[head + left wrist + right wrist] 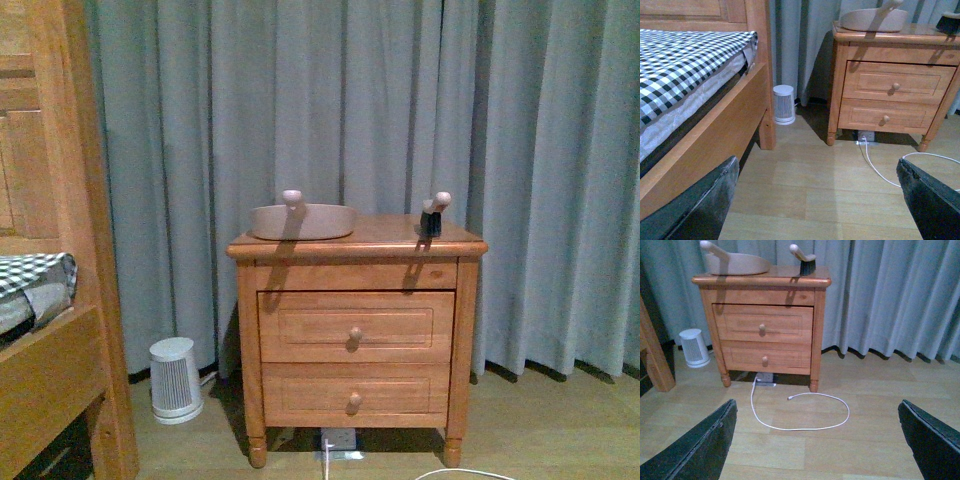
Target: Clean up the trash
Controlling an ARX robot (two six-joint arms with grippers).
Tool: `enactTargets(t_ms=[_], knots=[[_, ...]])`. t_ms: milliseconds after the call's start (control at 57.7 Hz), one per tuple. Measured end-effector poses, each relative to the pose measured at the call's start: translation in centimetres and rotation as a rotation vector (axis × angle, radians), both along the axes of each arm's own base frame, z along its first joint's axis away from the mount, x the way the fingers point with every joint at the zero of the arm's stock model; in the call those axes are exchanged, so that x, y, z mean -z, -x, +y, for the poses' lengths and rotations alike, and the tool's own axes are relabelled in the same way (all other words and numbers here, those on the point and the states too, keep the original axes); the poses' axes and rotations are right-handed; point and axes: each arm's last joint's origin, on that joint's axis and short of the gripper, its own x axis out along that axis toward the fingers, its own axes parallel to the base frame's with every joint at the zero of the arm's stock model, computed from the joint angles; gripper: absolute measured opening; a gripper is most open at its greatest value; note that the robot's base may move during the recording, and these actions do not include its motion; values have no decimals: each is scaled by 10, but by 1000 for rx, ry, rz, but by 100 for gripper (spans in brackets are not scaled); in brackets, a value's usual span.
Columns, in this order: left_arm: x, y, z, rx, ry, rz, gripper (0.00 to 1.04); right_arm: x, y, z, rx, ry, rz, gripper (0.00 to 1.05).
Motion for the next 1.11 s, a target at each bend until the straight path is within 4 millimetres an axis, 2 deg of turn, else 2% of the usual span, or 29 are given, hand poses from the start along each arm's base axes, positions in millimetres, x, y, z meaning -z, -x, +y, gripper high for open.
enactTargets(t_ms=[1109], knots=[[0,0,0,0,0,0,97,0,0,0,0,0,0,97]])
